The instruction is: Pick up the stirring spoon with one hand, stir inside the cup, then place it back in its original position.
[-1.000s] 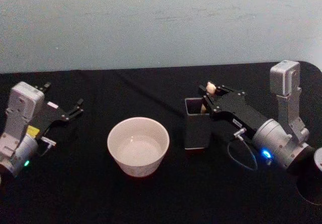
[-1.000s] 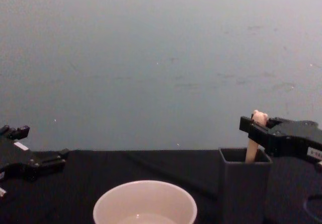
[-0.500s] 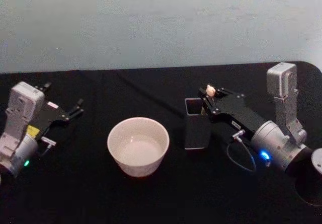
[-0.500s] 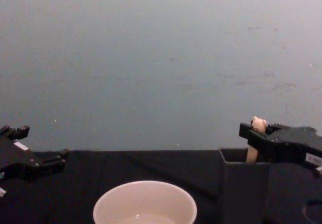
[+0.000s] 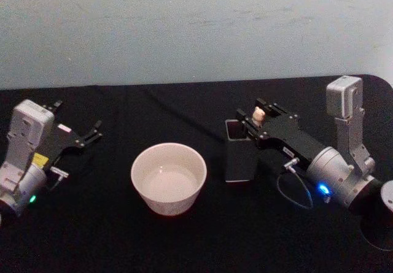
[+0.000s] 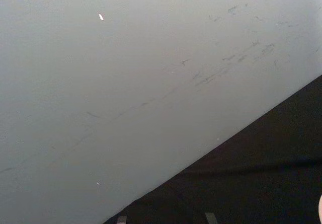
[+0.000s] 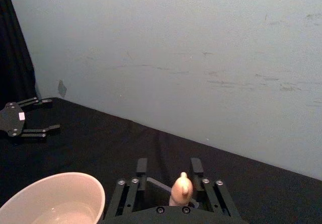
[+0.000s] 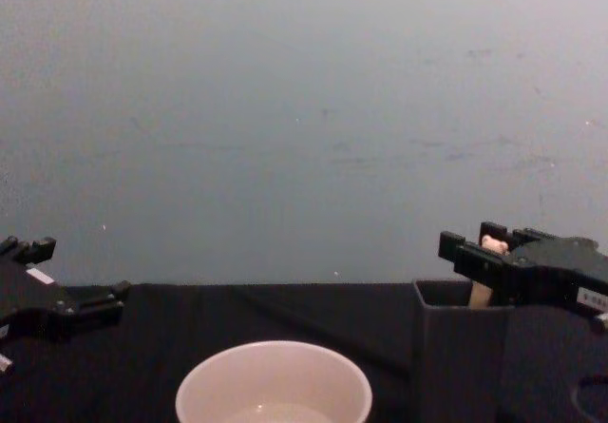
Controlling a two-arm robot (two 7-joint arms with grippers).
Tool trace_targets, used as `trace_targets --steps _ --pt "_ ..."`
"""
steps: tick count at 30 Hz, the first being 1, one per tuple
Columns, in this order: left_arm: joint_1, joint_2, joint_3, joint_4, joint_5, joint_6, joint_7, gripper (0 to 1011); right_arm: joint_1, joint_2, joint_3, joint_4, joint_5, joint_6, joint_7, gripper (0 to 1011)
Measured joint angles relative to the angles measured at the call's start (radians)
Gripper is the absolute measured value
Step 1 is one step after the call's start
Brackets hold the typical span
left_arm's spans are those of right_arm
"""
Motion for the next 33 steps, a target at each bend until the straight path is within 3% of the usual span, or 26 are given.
trace_targets --steps 5,17,23,26,30,33 --pt "0.000 0.000 0.000 0.000 0.000 0.000 0.000 1001 0.000 0.000 0.000 0.000 0.001 0.000 0.001 681" --pt "0.000 0.000 0.000 0.000 0.000 0.000 0.000 1001 0.000 0.001 0.000 -0.002 0.001 -0.001 0.001 995" --pt "0.000 0.000 0.000 0.000 0.000 0.000 0.000 1001 0.002 0.000 0.008 -0.008 0.014 -0.020 0.015 1002" --pt "0.000 0.000 0.000 0.000 0.000 0.000 0.000 1001 0.006 -0.003 0.035 -0.032 0.033 -0.055 0.018 1002" --pt "0.000 0.000 0.000 0.000 0.000 0.000 0.000 1001 0.011 -0.008 0.064 -0.045 0.034 -0.086 -0.005 1002" --pt "0.000 0.000 0.000 0.000 0.000 0.000 0.000 1001 0.019 -0.017 0.093 -0.038 0.010 -0.110 -0.051 1002"
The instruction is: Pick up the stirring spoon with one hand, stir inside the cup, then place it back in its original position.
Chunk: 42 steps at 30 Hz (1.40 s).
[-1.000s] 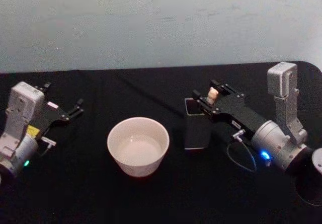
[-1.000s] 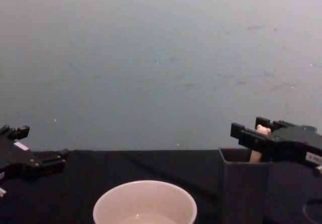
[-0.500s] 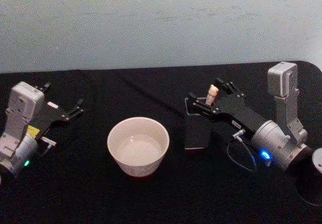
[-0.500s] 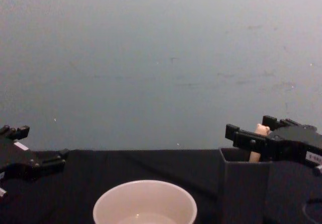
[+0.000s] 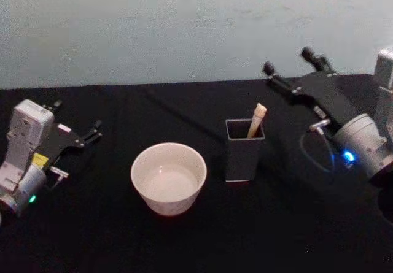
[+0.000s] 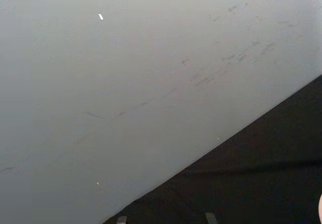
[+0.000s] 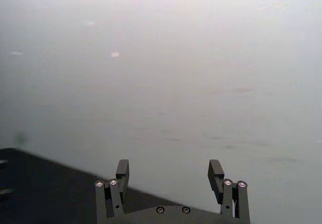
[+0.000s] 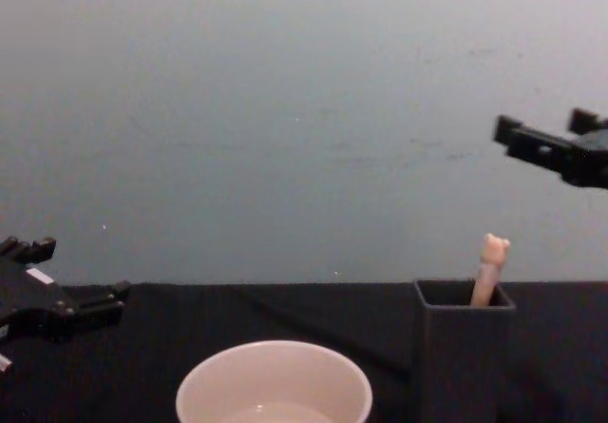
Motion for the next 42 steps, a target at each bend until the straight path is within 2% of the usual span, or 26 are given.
trace_targets --steps 2,7,16,24,42 --pt "0.000 0.000 0.000 0.000 0.000 0.000 0.000 1001 0.006 -0.006 0.020 0.021 -0.029 -0.005 -0.039 1002" --pt "0.000 0.000 0.000 0.000 0.000 0.000 0.000 1001 0.009 -0.006 0.038 0.090 -0.087 0.012 -0.086 1002" --pt "0.000 0.000 0.000 0.000 0.000 0.000 0.000 1001 -0.004 -0.009 0.015 0.198 -0.147 0.066 -0.078 1002" --pt "0.000 0.000 0.000 0.000 0.000 0.000 0.000 1001 0.005 -0.029 0.008 0.264 -0.170 0.071 -0.061 1002" --pt "0.000 0.000 0.000 0.000 0.000 0.000 0.000 1001 0.003 -0.025 0.009 0.249 -0.166 0.070 -0.063 1002"
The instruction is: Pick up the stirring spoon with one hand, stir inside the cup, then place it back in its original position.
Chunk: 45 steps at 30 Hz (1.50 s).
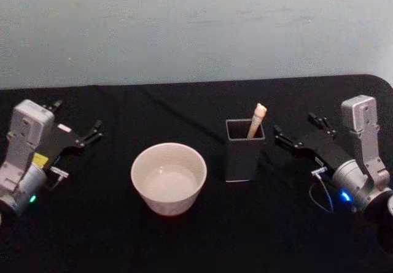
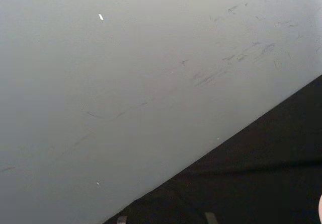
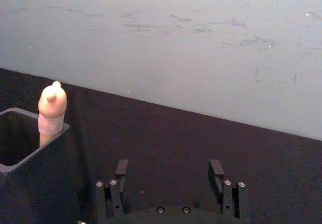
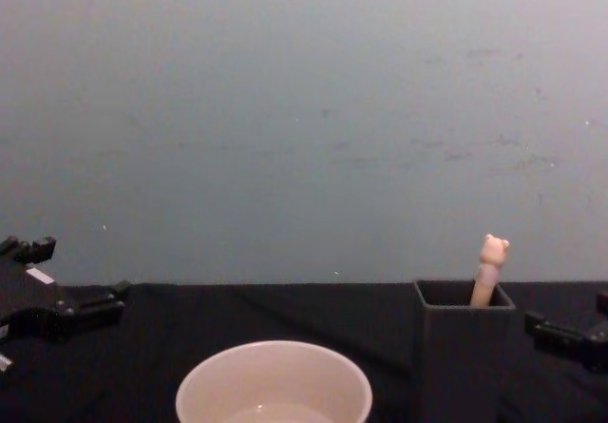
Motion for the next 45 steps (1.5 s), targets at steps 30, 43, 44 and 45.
trace_targets --steps 30,43,44,45 --pt "0.000 0.000 0.000 0.000 0.000 0.000 0.000 1001 -0.001 0.001 0.001 -0.004 0.003 -0.001 -0.001 1002" --pt "0.000 0.000 0.000 0.000 0.000 0.000 0.000 1001 -0.001 0.002 0.001 -0.004 0.003 -0.001 -0.001 1002" --pt "0.000 0.000 0.000 0.000 0.000 0.000 0.000 1001 -0.001 0.002 0.001 -0.004 0.003 -0.001 -0.001 1002" --pt "0.000 0.000 0.000 0.000 0.000 0.000 0.000 1001 -0.001 0.002 0.001 -0.004 0.003 -0.001 -0.001 1002"
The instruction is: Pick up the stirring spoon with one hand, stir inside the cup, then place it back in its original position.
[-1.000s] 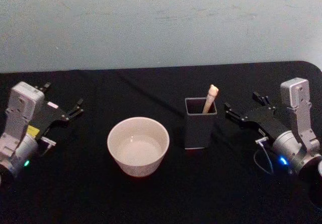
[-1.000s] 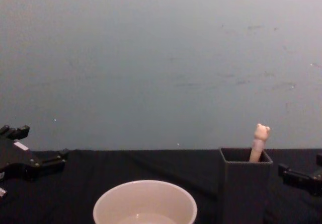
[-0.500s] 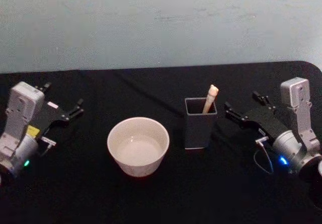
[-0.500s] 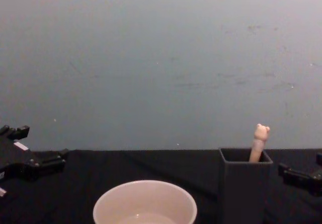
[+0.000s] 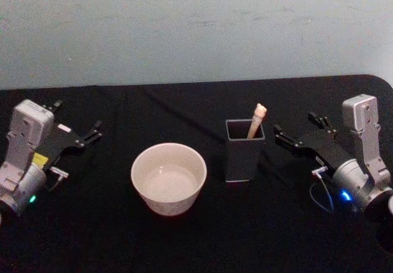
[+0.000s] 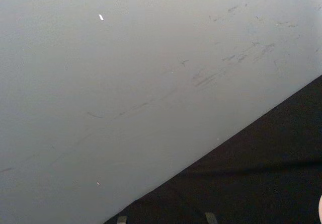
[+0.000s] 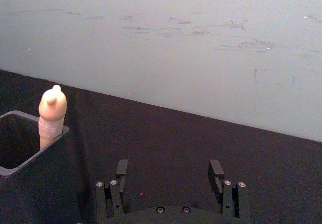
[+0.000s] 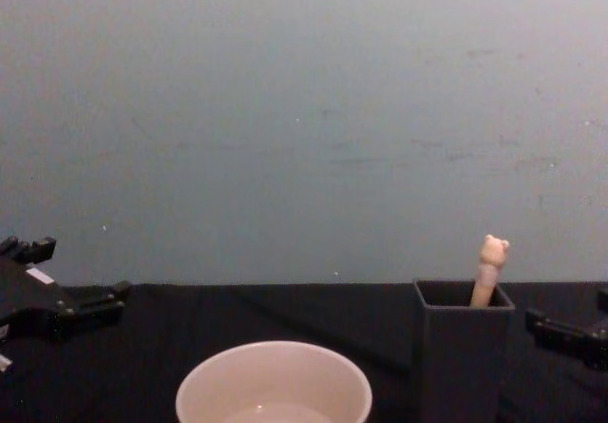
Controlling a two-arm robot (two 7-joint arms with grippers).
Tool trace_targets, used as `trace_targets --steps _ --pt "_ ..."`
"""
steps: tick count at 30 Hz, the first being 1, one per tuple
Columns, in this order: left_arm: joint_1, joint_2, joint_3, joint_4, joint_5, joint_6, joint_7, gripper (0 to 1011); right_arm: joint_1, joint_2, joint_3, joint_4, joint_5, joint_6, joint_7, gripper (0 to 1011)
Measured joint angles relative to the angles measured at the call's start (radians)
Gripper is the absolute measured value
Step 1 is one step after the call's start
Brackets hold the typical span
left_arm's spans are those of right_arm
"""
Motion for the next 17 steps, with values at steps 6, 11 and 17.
trace_targets --steps 6,11,17 --pt "0.000 0.000 0.000 0.000 0.000 0.000 0.000 1001 0.000 0.000 0.000 0.000 0.000 0.000 0.000 1002" --pt "0.000 0.000 0.000 0.000 0.000 0.000 0.000 1001 0.000 0.000 0.000 0.000 0.000 0.000 0.000 1002" --pt "0.000 0.000 0.000 0.000 0.000 0.000 0.000 1001 0.000 0.000 0.000 0.000 0.000 0.000 0.000 1002"
